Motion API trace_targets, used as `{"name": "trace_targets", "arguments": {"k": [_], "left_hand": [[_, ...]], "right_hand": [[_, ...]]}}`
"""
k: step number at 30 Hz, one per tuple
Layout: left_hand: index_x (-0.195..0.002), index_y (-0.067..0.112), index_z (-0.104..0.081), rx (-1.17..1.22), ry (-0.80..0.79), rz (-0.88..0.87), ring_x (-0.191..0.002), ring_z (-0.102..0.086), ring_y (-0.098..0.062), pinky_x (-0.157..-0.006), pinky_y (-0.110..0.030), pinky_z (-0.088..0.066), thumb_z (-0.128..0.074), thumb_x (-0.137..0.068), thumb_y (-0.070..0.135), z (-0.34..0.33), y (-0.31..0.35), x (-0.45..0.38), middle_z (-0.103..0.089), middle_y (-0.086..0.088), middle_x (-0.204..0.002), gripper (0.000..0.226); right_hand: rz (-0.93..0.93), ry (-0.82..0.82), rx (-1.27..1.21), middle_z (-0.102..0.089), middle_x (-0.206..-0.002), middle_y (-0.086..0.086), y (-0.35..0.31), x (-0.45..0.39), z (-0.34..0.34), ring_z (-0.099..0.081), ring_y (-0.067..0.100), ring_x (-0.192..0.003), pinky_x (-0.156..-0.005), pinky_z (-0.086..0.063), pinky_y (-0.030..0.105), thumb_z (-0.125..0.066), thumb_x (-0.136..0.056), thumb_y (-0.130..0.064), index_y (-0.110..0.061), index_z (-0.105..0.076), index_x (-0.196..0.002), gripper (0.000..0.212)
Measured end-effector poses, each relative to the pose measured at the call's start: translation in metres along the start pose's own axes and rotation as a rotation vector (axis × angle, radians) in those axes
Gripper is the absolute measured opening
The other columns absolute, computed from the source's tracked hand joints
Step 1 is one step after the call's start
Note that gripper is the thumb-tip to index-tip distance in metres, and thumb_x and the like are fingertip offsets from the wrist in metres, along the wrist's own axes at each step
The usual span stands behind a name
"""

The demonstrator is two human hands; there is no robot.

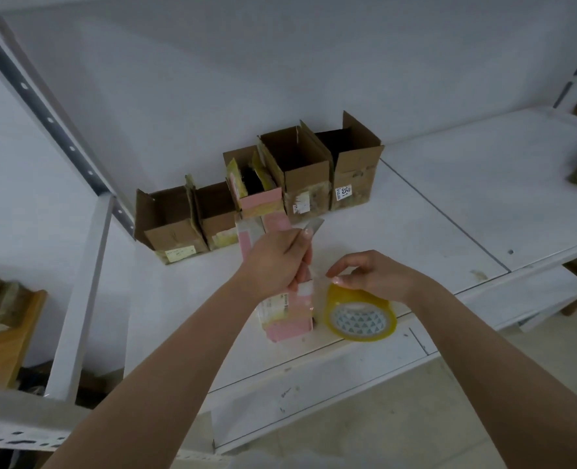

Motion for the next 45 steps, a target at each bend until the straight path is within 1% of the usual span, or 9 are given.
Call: {"name": "trace_targets", "arguments": {"k": [5,9,13,17,19,24,30,35,45], "left_hand": [[-0.077,0.016,-0.053,-0.093,-0.067,-0.006,-0.042,-0.055,-0.014,-0.045,-0.022,-0.045,-0.031,-0.103,0.046,-0.003,0.009,0.001,-0.059,0.004,-0.047,0.045],[-0.072,0.020,-0.055,-0.362,-0.213,-0.026,-0.052,-0.054,-0.004,-0.056,-0.021,-0.045,-0.036,-0.103,0.042,-0.012,0.024,0.004,-0.057,0.010,-0.057,0.042],[-0.071,0.019,-0.058,-0.639,-0.398,0.010,-0.064,-0.058,-0.009,-0.070,-0.030,-0.046,-0.038,-0.102,0.040,-0.022,0.038,0.007,-0.060,0.007,-0.068,0.042],[-0.078,0.016,-0.057,-0.862,-0.541,0.151,-0.068,-0.064,-0.017,-0.066,-0.029,-0.048,-0.036,-0.103,0.040,-0.034,0.041,0.002,-0.064,-0.004,-0.079,0.040],[-0.091,0.007,-0.061,-0.950,-0.578,0.208,-0.063,-0.061,-0.020,-0.061,-0.028,-0.047,-0.035,-0.103,0.034,-0.041,0.041,0.000,-0.062,-0.009,-0.076,0.040],[-0.091,0.008,-0.061,-1.132,-0.541,0.193,-0.049,-0.057,-0.014,-0.054,-0.023,-0.044,-0.035,-0.102,0.029,-0.045,0.047,-0.003,-0.060,-0.003,-0.066,0.036],[-0.071,0.013,-0.052,-0.539,-0.358,0.240,-0.049,-0.057,-0.011,-0.053,-0.024,-0.049,-0.047,-0.101,0.036,-0.017,0.038,-0.002,-0.059,-0.002,-0.059,0.038],[-0.071,0.022,-0.041,-0.790,-0.128,0.101,-0.066,-0.045,-0.010,-0.053,-0.026,-0.032,-0.067,-0.086,0.030,-0.010,0.034,-0.003,-0.047,0.002,-0.075,0.031],[-0.076,0.019,-0.046,-0.769,-0.096,0.132,-0.069,-0.047,-0.014,-0.055,-0.027,-0.035,-0.067,-0.084,0.024,-0.008,0.031,-0.004,-0.047,0.001,-0.075,0.023]], "right_hand": [[-0.011,0.012,0.213,-0.066,-0.087,-0.010,-0.003,-0.004,0.000,-0.063,0.005,-0.081,-0.074,-0.048,0.022,-0.067,-0.088,-0.044,-0.033,-0.071,-0.099,0.017],[0.014,0.044,0.111,-0.071,-0.077,-0.014,-0.003,0.007,0.016,-0.066,0.002,-0.076,-0.066,-0.048,0.013,-0.068,-0.088,-0.038,-0.036,-0.076,-0.084,0.008],[0.022,0.047,0.053,-0.073,-0.084,-0.018,-0.004,0.018,0.025,-0.067,0.001,-0.079,-0.067,-0.049,0.012,-0.064,-0.092,-0.032,-0.037,-0.077,-0.092,0.014],[0.021,0.139,0.077,-0.073,-0.088,-0.009,-0.010,0.023,0.031,-0.068,0.011,-0.084,-0.078,-0.054,0.027,-0.067,-0.090,-0.036,-0.031,-0.077,-0.095,0.013],[0.006,0.189,0.155,-0.069,-0.083,-0.017,-0.012,0.026,0.033,-0.065,0.007,-0.082,-0.077,-0.051,0.029,-0.066,-0.089,-0.040,-0.037,-0.076,-0.086,0.011],[-0.039,0.259,0.197,-0.064,-0.076,-0.024,-0.010,0.028,0.034,-0.061,0.003,-0.078,-0.079,-0.050,0.032,-0.067,-0.085,-0.044,-0.043,-0.073,-0.075,0.013],[-0.092,0.230,0.056,-0.072,-0.085,-0.008,0.003,0.030,0.025,-0.068,0.015,-0.085,-0.092,-0.053,0.044,-0.071,-0.085,-0.039,-0.030,-0.079,-0.088,0.012],[-0.135,0.211,0.016,-0.073,-0.086,-0.006,0.007,0.022,0.015,-0.068,0.019,-0.087,-0.094,-0.051,0.045,-0.072,-0.083,-0.037,-0.029,-0.079,-0.087,0.012],[-0.239,0.244,0.117,-0.073,-0.083,0.001,0.012,0.013,0.009,-0.068,0.022,-0.083,-0.090,-0.052,0.044,-0.073,-0.076,-0.037,-0.022,-0.078,-0.083,0.017]]}}
Point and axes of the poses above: each hand's wrist, its own x-axis away from the middle knuckle, its own z-axis out of the back of the hand, y = z × x, the point moved 9 cm from there along -x, towards the middle knuckle
